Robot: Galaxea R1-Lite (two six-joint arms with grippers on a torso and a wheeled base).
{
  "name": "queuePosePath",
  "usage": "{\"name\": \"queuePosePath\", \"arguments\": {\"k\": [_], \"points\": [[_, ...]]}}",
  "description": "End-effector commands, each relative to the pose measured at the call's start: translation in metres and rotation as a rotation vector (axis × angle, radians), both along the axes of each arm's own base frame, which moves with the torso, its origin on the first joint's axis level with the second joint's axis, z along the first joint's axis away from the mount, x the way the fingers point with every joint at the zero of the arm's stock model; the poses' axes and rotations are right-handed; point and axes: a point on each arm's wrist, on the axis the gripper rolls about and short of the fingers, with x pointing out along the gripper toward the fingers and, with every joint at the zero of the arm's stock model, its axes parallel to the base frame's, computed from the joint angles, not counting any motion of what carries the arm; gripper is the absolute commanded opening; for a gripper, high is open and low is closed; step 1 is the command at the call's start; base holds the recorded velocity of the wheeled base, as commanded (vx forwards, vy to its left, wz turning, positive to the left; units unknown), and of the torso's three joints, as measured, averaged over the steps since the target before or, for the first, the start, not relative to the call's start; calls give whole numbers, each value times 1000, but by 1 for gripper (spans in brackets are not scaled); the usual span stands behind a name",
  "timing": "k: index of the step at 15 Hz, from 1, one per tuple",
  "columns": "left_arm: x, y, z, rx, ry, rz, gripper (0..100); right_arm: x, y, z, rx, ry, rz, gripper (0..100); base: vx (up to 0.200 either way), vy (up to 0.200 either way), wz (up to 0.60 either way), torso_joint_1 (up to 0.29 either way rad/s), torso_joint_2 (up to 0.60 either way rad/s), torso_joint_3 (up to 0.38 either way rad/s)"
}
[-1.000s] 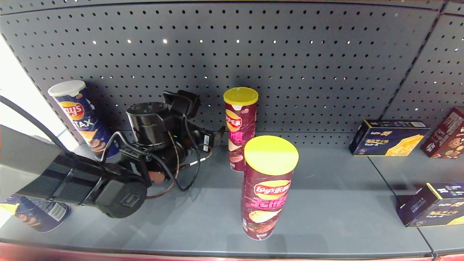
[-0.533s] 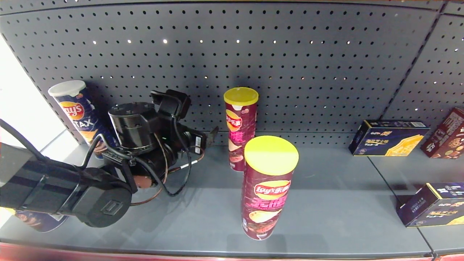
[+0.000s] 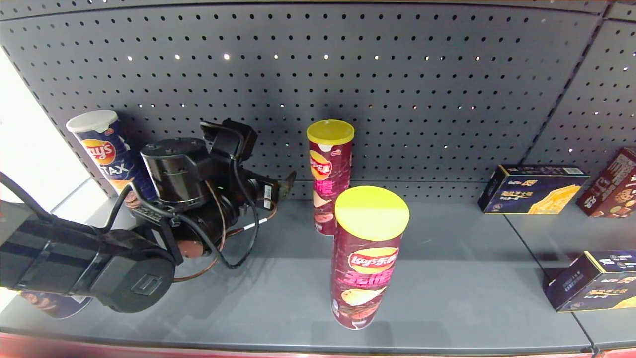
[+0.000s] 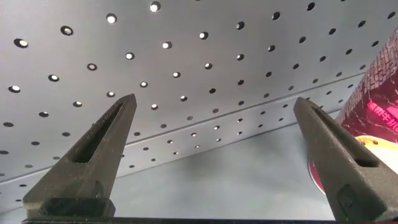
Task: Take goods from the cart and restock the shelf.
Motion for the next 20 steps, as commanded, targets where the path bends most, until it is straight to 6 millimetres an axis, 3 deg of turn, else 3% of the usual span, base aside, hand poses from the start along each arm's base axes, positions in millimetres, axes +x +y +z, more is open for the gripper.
{"name": "queuePosePath", "arguments": {"k": [1, 6, 9, 16, 20], "points": [[-1, -1, 2, -2, -4, -6, 100, 0, 0, 0, 0, 1, 2, 100, 0, 0, 0, 0, 0, 0], [-5, -4, 5, -2, -7, -19, 100, 0, 0, 0, 0, 1, 1, 100, 0, 0, 0, 0, 0, 0], [-15, -23, 7, 4, 3, -82, 100, 0, 0, 0, 0, 1, 1, 100, 0, 0, 0, 0, 0, 0], [-11, -26, 1, 11, 17, -87, 100, 0, 0, 0, 0, 1, -1, 100, 0, 0, 0, 0, 0, 0], [-20, -29, -8, 29, 49, -105, 100, 0, 0, 0, 0, 1, 2, 100, 0, 0, 0, 0, 0, 0]]}}
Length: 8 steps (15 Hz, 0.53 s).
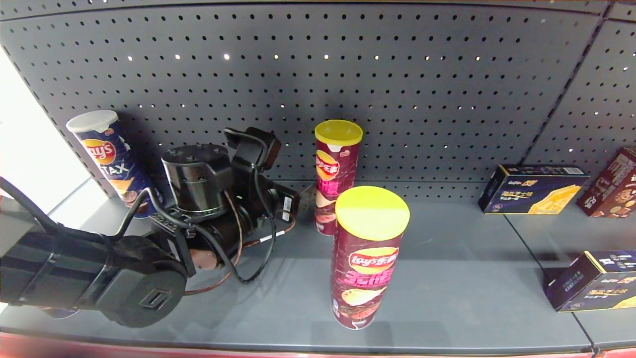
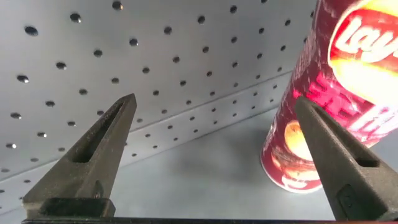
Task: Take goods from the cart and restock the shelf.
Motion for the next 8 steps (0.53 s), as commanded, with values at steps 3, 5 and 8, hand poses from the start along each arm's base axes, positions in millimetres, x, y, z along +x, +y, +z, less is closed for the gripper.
{"name": "queuePosePath", "arguments": {"k": [3, 5, 8], "points": [[-18, 5, 0, 9, 15, -15, 100, 0, 0, 0, 0, 1, 2, 100, 0, 0, 0, 0, 0, 0], [-24, 3, 1, 8, 13, -32, 100, 0, 0, 0, 0, 1, 1, 100, 0, 0, 0, 0, 0, 0], [-26, 4, 3, 9, 15, -41, 100, 0, 0, 0, 0, 1, 1, 100, 0, 0, 0, 0, 0, 0]]}}
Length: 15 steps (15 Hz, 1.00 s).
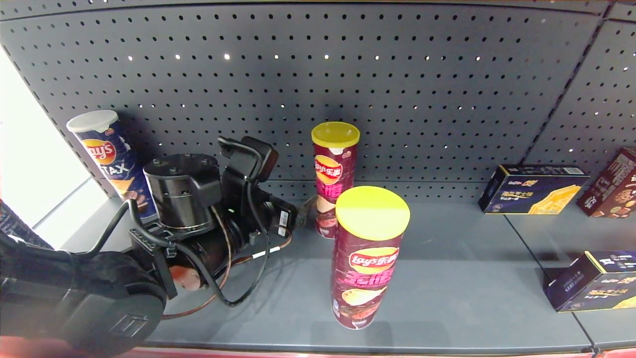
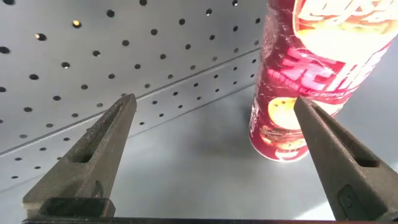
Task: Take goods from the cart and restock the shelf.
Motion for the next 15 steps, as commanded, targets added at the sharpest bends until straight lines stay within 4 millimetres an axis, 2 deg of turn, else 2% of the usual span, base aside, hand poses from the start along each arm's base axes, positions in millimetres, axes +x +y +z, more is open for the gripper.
{"name": "queuePosePath", "arguments": {"k": [1, 3, 7, 11, 13, 15], "points": [[-2, 1, 3, 7, 12, -11, 100, 0, 0, 0, -1, 0, 0, 100, 0, 0, 0, 0, 0, 0], [-5, 10, 10, 1, 14, -22, 100, 0, 0, 0, -2, 0, 2, 100, 0, 0, 0, 0, 0, 0], [3, 22, 8, 3, 16, 3, 100, 0, 0, 0, -2, 0, 0, 100, 0, 0, 0, 0, 0, 0], [28, 24, -18, 24, 70, -7, 100, 0, 0, 0, -1, 0, 0, 100, 0, 0, 0, 0, 0, 0], [31, 22, -25, 33, 88, -12, 100, 0, 0, 0, -1, 0, 0, 100, 0, 0, 0, 0, 0, 0], [24, 19, -23, 29, 88, -62, 100, 0, 0, 0, -1, 0, 0, 100, 0, 0, 0, 0, 0, 0]]}}
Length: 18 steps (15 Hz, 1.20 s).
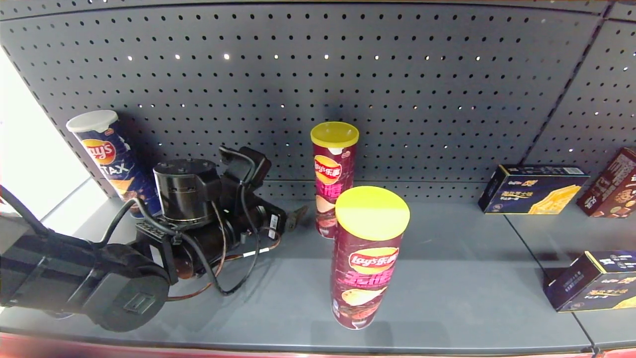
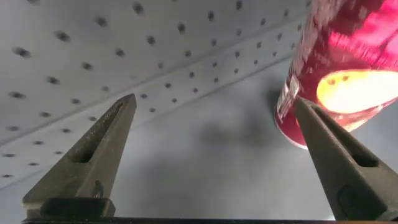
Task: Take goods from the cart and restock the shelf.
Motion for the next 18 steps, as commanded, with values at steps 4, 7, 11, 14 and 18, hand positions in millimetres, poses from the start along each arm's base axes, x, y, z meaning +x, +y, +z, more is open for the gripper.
{"name": "queuePosePath", "arguments": {"k": [4, 7, 11, 14, 18], "points": [[-4, -4, 3, -8, -2, -60, 100, 0, 0, 0, 0, 1, 1, 100, 0, 0, 0, 0, 0, 0], [-1, -15, -1, -7, 4, -85, 100, 0, 0, 0, 0, 1, -1, 100, 0, 0, 0, 0, 0, 0], [-2, -24, -1, -9, 2, -108, 100, 0, 0, 0, 0, 1, 1, 100, 0, 0, 0, 0, 0, 0], [-1, -30, -3, -6, 7, -120, 100, 0, 0, 0, 0, 1, 1, 100, 0, 0, 0, 0, 0, 0], [-4, -34, -3, -9, 5, -132, 100, 0, 0, 0, 0, 1, -1, 100, 0, 0, 0, 0, 0, 0]]}}
